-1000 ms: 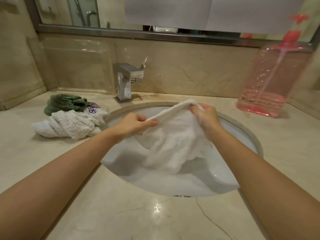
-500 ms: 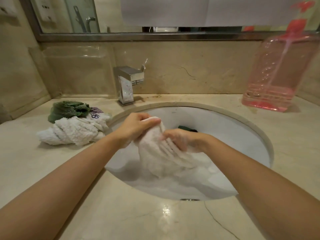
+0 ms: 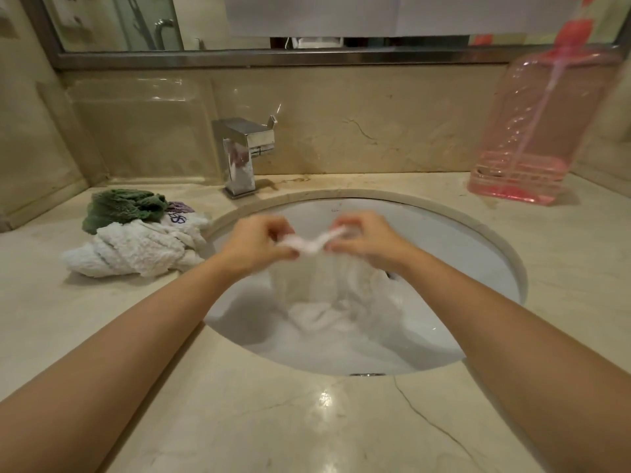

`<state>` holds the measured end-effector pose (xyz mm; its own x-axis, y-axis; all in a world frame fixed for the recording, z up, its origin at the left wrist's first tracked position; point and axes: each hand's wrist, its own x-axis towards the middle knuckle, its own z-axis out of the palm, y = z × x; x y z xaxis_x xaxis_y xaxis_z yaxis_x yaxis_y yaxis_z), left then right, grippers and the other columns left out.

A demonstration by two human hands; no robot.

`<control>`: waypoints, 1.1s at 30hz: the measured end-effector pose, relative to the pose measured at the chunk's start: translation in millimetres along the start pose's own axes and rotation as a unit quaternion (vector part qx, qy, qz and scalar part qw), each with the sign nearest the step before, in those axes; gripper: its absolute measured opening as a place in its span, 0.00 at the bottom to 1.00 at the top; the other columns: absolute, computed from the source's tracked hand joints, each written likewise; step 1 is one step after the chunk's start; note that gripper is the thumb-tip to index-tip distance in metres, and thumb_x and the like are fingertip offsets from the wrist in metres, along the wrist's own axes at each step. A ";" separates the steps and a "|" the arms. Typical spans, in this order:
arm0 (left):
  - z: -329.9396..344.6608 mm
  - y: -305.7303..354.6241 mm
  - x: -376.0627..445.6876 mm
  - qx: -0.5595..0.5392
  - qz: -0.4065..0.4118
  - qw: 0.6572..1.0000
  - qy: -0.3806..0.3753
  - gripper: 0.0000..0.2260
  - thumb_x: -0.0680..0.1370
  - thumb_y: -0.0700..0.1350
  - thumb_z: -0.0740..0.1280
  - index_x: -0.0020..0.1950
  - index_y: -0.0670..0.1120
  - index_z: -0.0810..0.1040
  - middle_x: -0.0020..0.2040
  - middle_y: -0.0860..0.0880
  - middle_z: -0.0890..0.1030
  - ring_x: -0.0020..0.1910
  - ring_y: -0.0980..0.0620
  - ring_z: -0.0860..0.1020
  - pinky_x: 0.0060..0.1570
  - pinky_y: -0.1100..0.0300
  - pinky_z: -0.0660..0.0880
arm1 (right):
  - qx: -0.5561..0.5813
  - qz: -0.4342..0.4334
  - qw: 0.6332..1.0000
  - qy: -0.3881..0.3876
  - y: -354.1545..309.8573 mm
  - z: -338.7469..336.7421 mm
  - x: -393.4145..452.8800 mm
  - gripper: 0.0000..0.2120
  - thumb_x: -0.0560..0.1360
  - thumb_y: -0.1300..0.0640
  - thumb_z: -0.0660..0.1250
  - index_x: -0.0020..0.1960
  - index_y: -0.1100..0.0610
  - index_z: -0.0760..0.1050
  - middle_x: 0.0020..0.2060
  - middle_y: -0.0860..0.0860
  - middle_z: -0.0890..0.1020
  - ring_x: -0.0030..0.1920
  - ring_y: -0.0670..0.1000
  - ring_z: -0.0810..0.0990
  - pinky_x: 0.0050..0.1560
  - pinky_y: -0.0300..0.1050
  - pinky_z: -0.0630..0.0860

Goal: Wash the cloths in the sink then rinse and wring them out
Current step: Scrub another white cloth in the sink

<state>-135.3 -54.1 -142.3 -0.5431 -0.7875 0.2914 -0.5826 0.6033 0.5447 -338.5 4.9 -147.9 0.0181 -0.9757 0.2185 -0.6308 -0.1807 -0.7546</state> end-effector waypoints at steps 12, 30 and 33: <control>23.4 -3.5 0.4 0.227 -0.065 0.905 -0.353 0.32 0.79 0.53 0.66 0.78 0.49 0.56 0.74 0.48 0.66 0.71 0.47 0.67 0.69 0.55 0.64 | -0.221 0.201 0.929 -0.220 28.0 22.3 5.7 0.41 0.65 0.39 0.76 0.73 0.51 0.66 0.68 0.49 0.71 0.66 0.53 0.72 0.65 0.47 0.70; 1.7 21.4 12.0 -0.291 -0.188 0.935 -0.069 0.10 0.71 0.30 0.65 0.42 0.45 0.77 0.40 0.45 0.77 0.39 0.49 0.76 0.34 0.62 0.72 | 0.267 0.226 0.917 -0.190 18.7 -7.8 9.4 0.21 0.70 0.38 0.68 0.53 0.53 0.76 0.47 0.49 0.84 0.49 0.49 0.82 0.47 0.43 0.76; 4.0 38.9 16.4 -0.306 -0.134 0.942 -0.017 0.13 0.71 0.28 0.62 0.38 0.45 0.76 0.41 0.46 0.77 0.42 0.49 0.75 0.34 0.63 0.72 | 0.224 0.274 0.907 -0.228 16.5 2.3 7.2 0.14 0.80 0.47 0.60 0.47 0.55 0.77 0.43 0.50 0.81 0.47 0.50 0.79 0.49 0.42 0.74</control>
<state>-169.3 -43.0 -119.4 -0.4505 -0.8908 0.0597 -0.2486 0.1894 0.9499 -347.0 -5.4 -160.2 0.1799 -0.8663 -0.4660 -0.2661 0.4132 -0.8709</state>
